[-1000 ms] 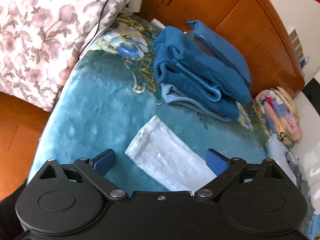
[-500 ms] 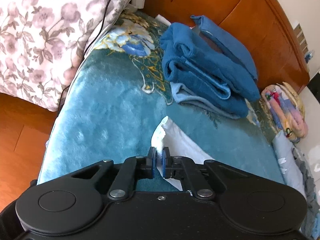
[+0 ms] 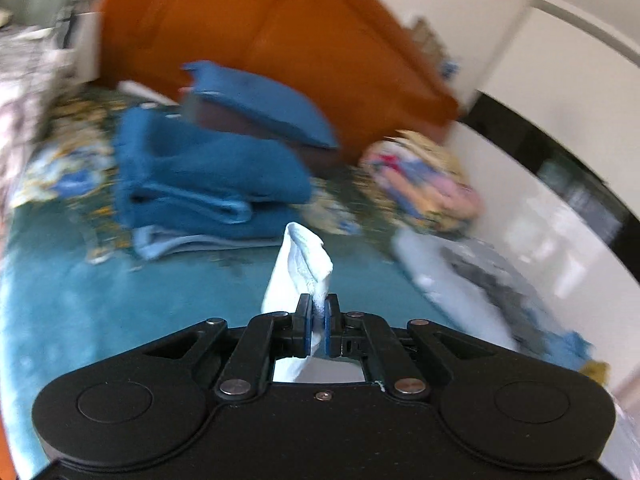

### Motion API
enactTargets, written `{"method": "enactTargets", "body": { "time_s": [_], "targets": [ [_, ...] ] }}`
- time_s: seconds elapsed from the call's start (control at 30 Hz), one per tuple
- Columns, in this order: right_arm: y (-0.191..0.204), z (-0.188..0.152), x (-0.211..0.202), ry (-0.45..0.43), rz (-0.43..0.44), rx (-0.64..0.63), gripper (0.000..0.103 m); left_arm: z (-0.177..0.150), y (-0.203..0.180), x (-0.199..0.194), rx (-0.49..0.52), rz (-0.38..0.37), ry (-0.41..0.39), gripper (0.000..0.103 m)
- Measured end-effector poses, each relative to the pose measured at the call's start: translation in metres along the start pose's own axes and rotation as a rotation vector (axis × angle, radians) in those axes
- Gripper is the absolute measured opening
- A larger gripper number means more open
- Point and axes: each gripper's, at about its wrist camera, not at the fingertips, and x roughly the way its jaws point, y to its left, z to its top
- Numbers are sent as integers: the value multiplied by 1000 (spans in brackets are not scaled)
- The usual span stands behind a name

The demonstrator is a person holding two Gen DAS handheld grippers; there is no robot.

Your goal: Fold clothes

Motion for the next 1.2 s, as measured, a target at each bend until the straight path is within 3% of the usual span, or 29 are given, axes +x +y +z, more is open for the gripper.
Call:
{"method": "enactTargets", "body": {
  "time_s": [0.13,0.27,0.4,0.5,0.57,0.73,0.87,1.07,1.13,1.2],
  "targets": [
    [5,19,7,-54,77,17,92,13,-11,4,2,-139,69,2],
    [4,20,-2,-105,114,19,92,17,-38,6,32,-257,120,2],
    [-21,4,-16,-102,55,60,92,10,-78,17,52,-373,188,3],
    [-51,-13,-34,-70,-49,114,92,-4,-108,27,49,-451,247,3],
    [-74,-27,-50,-45,-115,168,92,-18,-130,32,98,-480,267,3],
    [-122,-73,-93,17,-283,245,93,-78,-164,53,196,-466,389,3],
    [-153,-107,-122,45,-369,379,93,-127,-173,59,262,-430,475,3],
    [-175,-130,-132,44,-386,517,93,-178,-183,74,423,-373,575,5],
    [-176,-129,-130,33,-368,519,93,-183,-180,72,441,-377,588,12],
    [-177,-127,-129,16,-333,520,93,-177,-174,65,416,-416,605,26]
  ]
}}
